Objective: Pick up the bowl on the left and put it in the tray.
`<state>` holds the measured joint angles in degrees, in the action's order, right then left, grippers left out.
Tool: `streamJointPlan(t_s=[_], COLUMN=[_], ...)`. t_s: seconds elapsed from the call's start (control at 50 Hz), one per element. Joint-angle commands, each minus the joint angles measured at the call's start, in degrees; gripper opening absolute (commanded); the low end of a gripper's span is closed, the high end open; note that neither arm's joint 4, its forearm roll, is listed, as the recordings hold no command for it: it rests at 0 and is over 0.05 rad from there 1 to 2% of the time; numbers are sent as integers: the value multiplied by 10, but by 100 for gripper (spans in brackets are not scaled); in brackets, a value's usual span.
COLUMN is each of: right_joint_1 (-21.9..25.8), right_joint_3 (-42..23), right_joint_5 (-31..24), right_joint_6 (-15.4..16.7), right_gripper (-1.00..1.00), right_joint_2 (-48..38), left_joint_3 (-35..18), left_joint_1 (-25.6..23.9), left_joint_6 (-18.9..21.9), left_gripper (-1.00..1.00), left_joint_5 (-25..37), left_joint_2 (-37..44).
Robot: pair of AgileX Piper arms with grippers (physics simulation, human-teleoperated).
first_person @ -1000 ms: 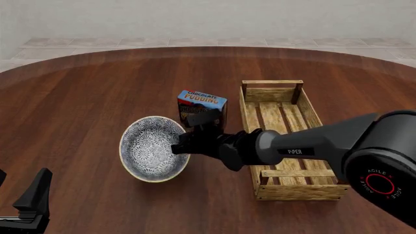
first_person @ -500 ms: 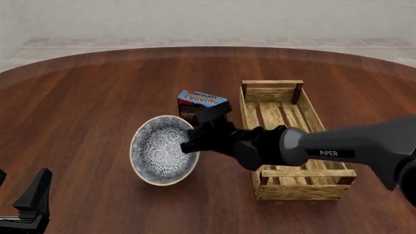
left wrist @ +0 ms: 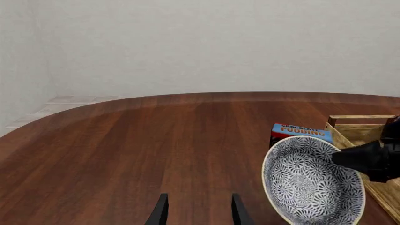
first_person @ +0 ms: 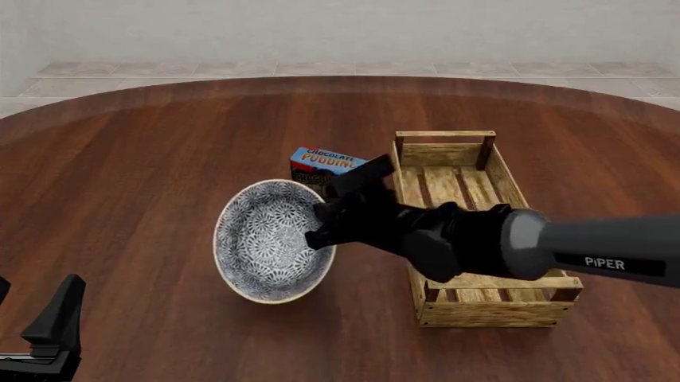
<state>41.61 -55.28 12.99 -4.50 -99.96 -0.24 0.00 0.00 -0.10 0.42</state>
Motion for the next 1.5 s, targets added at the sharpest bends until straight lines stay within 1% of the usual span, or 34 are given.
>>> streamJointPlan(t_s=[0.02, 0.64, 1.26, 1.5], right_joint_1=[4, 17, 3, -2], right_joint_3=[13, 40, 58, 64], right_joint_5=[-2, -20, -50, -62], right_joint_6=[1, 2, 9, 4], right_gripper=[-100, -100, -100, -100], right_joint_2=[32, 108, 179, 209], left_joint_3=[0, 0, 0, 0], left_joint_1=[0, 0, 0, 0], left_joint_6=[0, 0, 0, 0], left_gripper=[100, 100, 100, 100], left_joint_5=[0, 0, 0, 0], left_joint_2=[0, 0, 0, 0])
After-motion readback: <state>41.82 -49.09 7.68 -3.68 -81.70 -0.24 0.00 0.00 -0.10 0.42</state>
